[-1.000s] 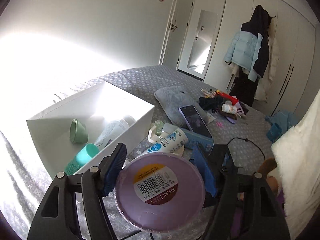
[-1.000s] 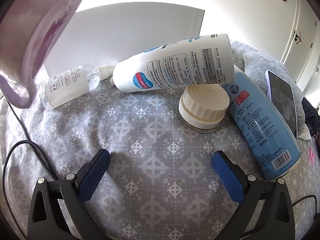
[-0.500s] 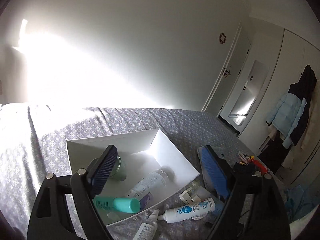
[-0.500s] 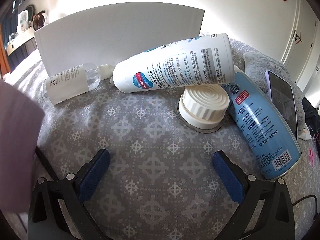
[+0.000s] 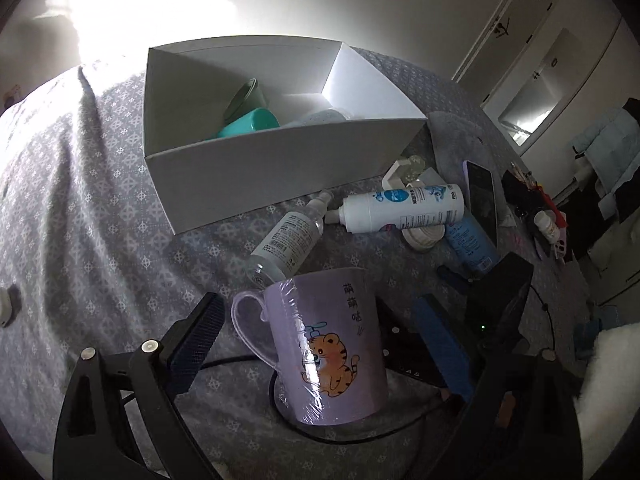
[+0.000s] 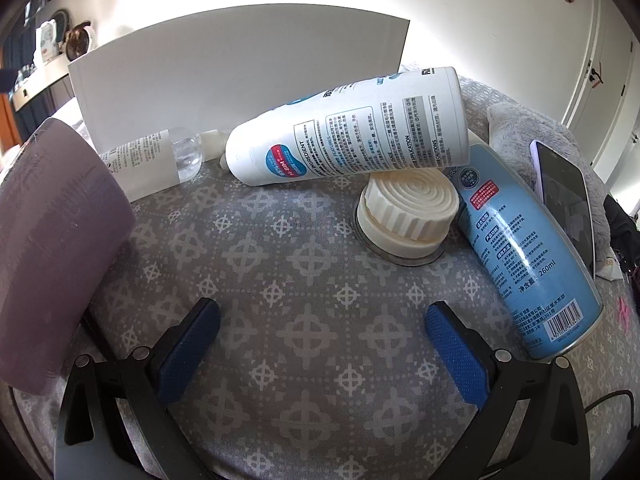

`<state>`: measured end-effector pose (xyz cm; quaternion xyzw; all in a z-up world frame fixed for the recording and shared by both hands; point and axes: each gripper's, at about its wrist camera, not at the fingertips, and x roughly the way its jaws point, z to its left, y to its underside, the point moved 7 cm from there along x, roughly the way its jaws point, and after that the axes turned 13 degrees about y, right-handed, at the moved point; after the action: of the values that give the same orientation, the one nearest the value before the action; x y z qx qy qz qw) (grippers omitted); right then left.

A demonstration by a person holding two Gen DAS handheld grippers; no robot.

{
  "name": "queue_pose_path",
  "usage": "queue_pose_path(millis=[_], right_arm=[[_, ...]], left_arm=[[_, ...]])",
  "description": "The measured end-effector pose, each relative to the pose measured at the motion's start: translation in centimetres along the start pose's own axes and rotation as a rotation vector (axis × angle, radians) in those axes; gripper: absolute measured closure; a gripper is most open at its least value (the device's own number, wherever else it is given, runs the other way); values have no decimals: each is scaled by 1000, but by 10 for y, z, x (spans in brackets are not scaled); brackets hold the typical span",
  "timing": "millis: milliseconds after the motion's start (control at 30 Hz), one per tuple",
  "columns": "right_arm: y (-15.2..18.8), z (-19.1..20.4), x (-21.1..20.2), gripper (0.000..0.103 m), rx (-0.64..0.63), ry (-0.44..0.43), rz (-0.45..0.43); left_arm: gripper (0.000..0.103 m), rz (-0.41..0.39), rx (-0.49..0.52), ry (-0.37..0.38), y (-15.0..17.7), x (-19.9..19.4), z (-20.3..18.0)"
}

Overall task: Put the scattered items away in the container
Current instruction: 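Lift the lavender mug with the left gripper and carry it over the box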

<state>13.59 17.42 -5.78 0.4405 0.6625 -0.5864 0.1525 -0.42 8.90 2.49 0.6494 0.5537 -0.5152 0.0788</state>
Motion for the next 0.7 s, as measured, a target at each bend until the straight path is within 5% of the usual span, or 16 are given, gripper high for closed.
queue_pose_path(millis=[167, 333, 700], right_arm=[[0, 0, 0, 0, 0, 0, 0], [0, 0, 0, 0, 0, -1, 0], [0, -1, 1, 0, 0, -1, 0]], left_arm=[[7, 124, 37, -76, 29, 36, -3], [7, 155, 1, -105, 37, 63, 3], [21, 63, -16, -98, 36, 48, 9]])
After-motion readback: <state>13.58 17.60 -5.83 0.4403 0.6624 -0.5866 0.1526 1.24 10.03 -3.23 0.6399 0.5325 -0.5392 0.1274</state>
